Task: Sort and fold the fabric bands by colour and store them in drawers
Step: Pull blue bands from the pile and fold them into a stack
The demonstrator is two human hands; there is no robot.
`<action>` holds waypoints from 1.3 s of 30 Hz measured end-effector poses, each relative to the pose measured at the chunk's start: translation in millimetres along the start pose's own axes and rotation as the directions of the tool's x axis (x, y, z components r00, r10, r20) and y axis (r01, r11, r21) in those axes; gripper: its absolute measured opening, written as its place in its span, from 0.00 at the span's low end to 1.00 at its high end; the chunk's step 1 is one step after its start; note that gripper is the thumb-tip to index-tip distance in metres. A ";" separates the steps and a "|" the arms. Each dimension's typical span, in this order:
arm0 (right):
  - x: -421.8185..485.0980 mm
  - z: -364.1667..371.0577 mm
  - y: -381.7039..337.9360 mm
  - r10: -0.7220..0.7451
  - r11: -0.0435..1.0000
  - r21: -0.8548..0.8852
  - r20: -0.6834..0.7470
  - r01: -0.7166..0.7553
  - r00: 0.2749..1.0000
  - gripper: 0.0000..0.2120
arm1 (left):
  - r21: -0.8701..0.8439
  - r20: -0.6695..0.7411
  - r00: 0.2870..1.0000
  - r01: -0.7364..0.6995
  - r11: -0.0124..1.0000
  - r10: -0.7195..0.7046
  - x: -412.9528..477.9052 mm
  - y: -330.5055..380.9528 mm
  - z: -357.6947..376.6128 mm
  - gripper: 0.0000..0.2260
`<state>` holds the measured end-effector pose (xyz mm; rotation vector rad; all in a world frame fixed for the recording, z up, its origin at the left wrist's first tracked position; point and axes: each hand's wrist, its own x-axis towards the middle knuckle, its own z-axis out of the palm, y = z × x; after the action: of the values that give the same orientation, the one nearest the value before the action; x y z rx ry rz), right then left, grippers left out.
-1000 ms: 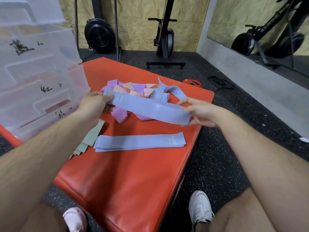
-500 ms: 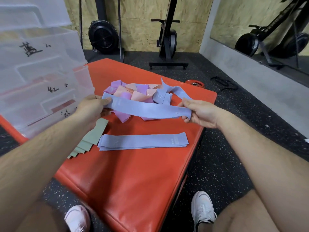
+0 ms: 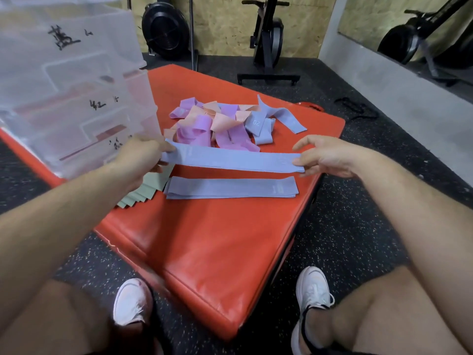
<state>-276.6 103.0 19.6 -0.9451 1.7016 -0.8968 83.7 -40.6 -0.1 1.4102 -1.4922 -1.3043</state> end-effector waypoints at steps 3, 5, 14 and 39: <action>-3.1 0.1 5.8 -0.002 0.998 -0.059 -0.048 -0.001 0.999 0.20 | 0.237 0.001 0.998 -0.069 0.969 0.070 -6.0 -13.5 0.1 0.08; -4.9 1.2 9.9 -0.005 0.995 -0.099 -0.068 -0.002 0.998 0.19 | 0.405 0.011 0.993 -0.110 0.908 0.116 -10.3 -20.2 1.7 0.09; 3.6 27.8 32.3 -0.109 0.907 -0.420 -0.161 0.032 0.981 0.09 | 0.642 0.143 0.902 -0.398 0.656 0.407 -16.3 -41.0 8.6 0.08; 13.2 45.3 21.6 -0.308 0.594 -0.797 -0.101 0.108 0.946 0.05 | 0.761 0.418 0.749 -0.598 0.253 0.515 -4.9 -35.1 30.8 0.06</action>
<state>-240.7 94.0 -16.8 -1.7147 2.2817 -0.3555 65.1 -26.3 -40.7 1.0873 -2.6113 -0.0295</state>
